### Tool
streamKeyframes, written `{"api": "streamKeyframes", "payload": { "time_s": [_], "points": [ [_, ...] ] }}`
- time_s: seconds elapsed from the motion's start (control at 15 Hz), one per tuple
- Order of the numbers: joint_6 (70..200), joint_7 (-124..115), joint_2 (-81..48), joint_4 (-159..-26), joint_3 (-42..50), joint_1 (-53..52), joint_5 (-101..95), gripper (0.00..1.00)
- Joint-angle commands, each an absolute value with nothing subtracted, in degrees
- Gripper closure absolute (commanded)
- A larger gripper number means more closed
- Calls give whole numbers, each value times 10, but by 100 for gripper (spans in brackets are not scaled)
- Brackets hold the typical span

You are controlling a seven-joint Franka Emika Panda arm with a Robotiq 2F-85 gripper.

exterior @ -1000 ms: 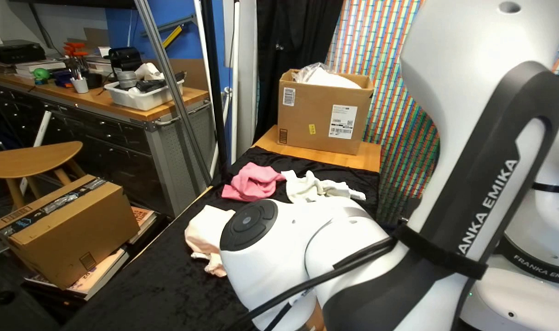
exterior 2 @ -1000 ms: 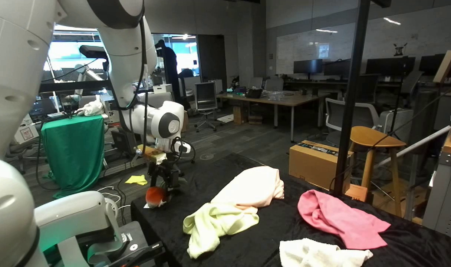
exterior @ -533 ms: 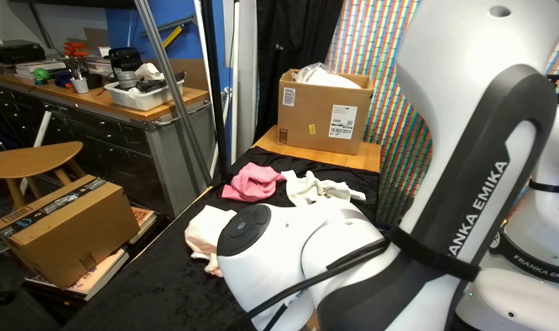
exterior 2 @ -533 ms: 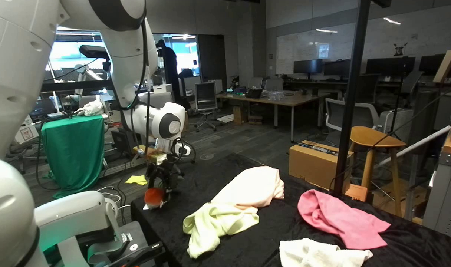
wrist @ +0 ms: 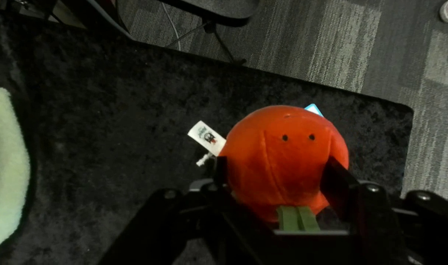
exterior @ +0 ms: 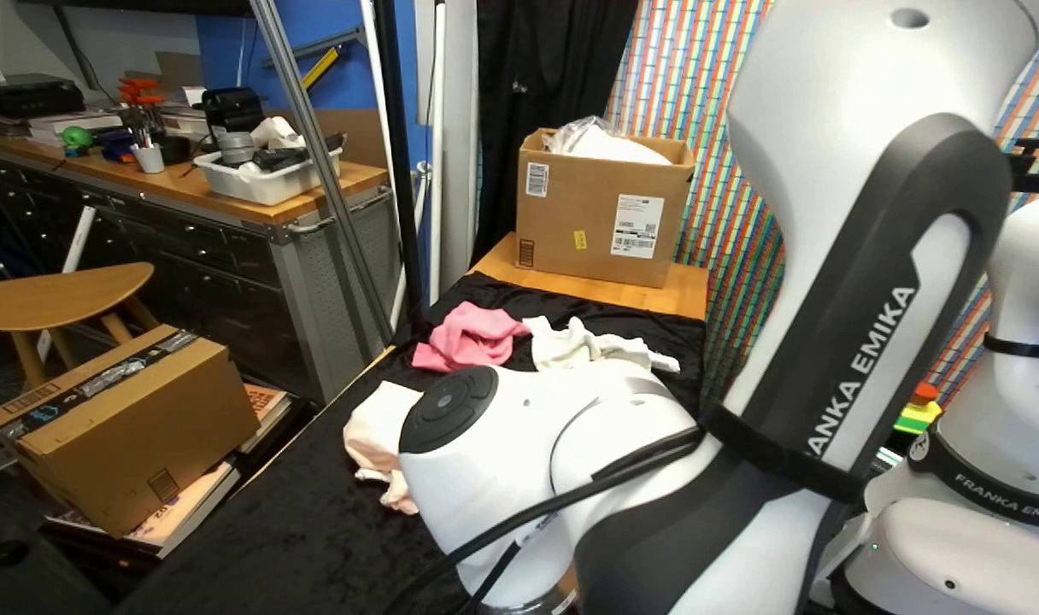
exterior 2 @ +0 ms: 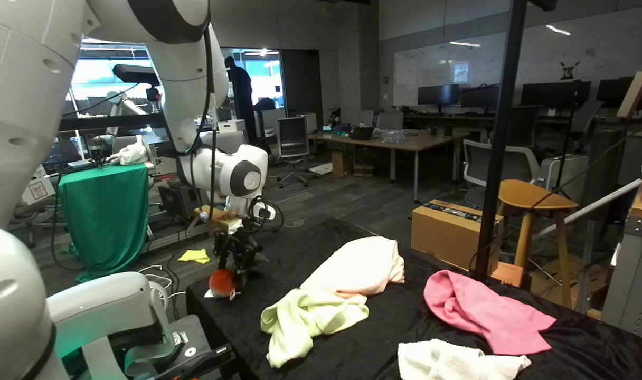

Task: Pile all the objects in the middle of the table

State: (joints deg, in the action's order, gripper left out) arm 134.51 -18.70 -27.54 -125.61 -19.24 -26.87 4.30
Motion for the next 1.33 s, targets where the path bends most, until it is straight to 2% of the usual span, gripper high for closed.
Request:
{"api": "streamKeyframes", "payload": {
  "time_s": [0.0,0.27,0.4,0.53,0.8,1.27],
  "points": [
    [1345,-150,-268,-1259,-195,-247,71,64],
    [1326,-108,-244,-1264,-198,-222,85,93],
    [1316,-82,-233,-1265,-201,-209,90,97],
    [1300,-57,-224,-1264,-201,-199,93,93],
    [1279,-41,-190,-1265,-190,-189,82,94],
    [1361,-122,-148,-1238,-122,-183,10,94]
  ]
}}
